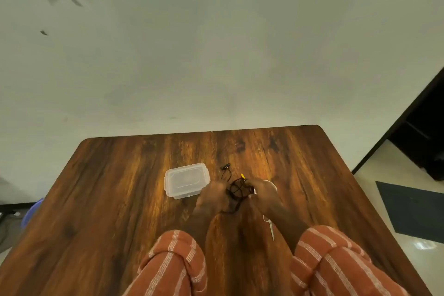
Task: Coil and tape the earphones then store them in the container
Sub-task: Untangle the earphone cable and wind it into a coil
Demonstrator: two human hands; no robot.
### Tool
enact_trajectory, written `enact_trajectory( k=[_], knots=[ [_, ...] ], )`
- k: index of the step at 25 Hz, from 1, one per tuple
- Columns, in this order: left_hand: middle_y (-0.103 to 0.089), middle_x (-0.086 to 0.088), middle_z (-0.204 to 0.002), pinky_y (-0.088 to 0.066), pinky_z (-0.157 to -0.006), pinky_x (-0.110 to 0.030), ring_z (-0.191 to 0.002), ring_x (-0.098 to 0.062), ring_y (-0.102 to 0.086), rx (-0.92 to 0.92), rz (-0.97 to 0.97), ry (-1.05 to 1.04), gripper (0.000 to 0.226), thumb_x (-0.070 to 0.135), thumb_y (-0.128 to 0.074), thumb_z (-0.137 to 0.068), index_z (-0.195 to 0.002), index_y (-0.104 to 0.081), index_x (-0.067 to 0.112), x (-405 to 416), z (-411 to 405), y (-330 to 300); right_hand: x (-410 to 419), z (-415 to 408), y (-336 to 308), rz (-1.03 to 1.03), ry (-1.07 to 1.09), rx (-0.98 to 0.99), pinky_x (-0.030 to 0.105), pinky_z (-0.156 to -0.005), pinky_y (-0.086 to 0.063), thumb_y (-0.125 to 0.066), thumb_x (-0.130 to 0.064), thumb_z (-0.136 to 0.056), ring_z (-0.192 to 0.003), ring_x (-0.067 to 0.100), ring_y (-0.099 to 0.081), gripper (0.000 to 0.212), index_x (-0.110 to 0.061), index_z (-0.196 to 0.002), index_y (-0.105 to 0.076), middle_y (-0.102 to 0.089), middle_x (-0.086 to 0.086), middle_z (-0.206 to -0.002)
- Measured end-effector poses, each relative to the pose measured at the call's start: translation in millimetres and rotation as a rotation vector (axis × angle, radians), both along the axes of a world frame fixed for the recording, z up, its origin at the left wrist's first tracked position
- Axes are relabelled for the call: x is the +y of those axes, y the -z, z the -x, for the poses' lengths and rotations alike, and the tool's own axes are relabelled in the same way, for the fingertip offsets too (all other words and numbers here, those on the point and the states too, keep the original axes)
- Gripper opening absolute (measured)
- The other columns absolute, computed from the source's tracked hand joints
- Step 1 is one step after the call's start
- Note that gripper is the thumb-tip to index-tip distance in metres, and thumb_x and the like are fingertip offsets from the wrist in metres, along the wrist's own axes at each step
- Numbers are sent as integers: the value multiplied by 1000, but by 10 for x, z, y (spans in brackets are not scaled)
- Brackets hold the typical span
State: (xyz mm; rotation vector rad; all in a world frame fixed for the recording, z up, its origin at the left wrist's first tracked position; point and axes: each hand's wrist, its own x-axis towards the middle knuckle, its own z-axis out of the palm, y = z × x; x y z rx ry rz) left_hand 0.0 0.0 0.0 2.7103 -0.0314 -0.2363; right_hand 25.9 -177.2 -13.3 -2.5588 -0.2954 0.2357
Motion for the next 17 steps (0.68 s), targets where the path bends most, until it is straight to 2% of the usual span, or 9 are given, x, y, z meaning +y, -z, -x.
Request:
enact_trajectory(
  k=[2, 4, 7, 9, 13, 15, 17],
  knots=[
    [-70, -7, -106, -56, -86, -42, -98, -28, -67, 5, -9, 0, 22, 22, -58, -89, -107, -68, 14, -88, -156, 138, -48, -101, 136, -44, 14, 35, 31, -90, -46, -66, -5, -79, -110, 22, -64, 39, -17, -116, -71, -73, 2, -116],
    [-72, -3, -104, -57, -83, -39, -94, -23, -68, 29, -35, -19, 21, 26, -59, -88, -106, -69, 20, -144, -234, 286, -49, -154, 315, -25, 10, 59, 37, -91, -52, -64, -8, -78, -106, 23, -66, 34, -20, -109, -74, -75, 1, -110],
    [-70, -3, -104, -56, -83, -37, -94, -23, -67, 77, -78, -41, 26, 34, -56, -90, -107, -68, 19, -255, -249, 574, -63, -268, 516, 17, -8, 85, 35, -91, -48, -63, -13, -77, -106, 23, -64, 32, -23, -106, -74, -75, -1, -108],
    [-67, -2, -108, -55, -85, -38, -97, -24, -66, 132, -115, -63, 28, 37, -53, -91, -109, -66, 19, -339, -142, 765, -45, -255, 596, 32, -50, 144, 30, -93, -42, -65, -11, -79, -112, 22, -60, 34, -22, -111, -72, -72, 1, -114],
    [-63, -3, -122, -52, -90, -35, -108, -23, -63, 139, -195, 11, 27, 25, -46, -98, -122, -59, 22, -416, -48, 1098, -27, -202, 795, 2, -91, 224, 30, -108, -37, -62, -4, -80, -128, 21, -49, 53, -21, -130, -62, -58, 2, -133],
    [-64, -2, -118, -52, -91, -35, -106, -21, -62, 102, -93, 8, 28, 27, -50, -96, -122, -60, 23, -393, -57, 1070, -27, -172, 800, -18, -95, 205, 30, -106, -37, -60, -2, -80, -127, 21, -47, 59, -23, -134, -58, -53, 3, -134],
    [-69, -1, -106, -53, -86, -33, -96, -17, -65, 76, 60, -33, 25, 30, -53, -93, -111, -67, 20, -336, -150, 810, 0, -170, 697, 11, -93, 105, 32, -96, -42, -60, -9, -83, -120, 22, -46, 56, -30, -134, -57, -48, 3, -129]
  ],
)
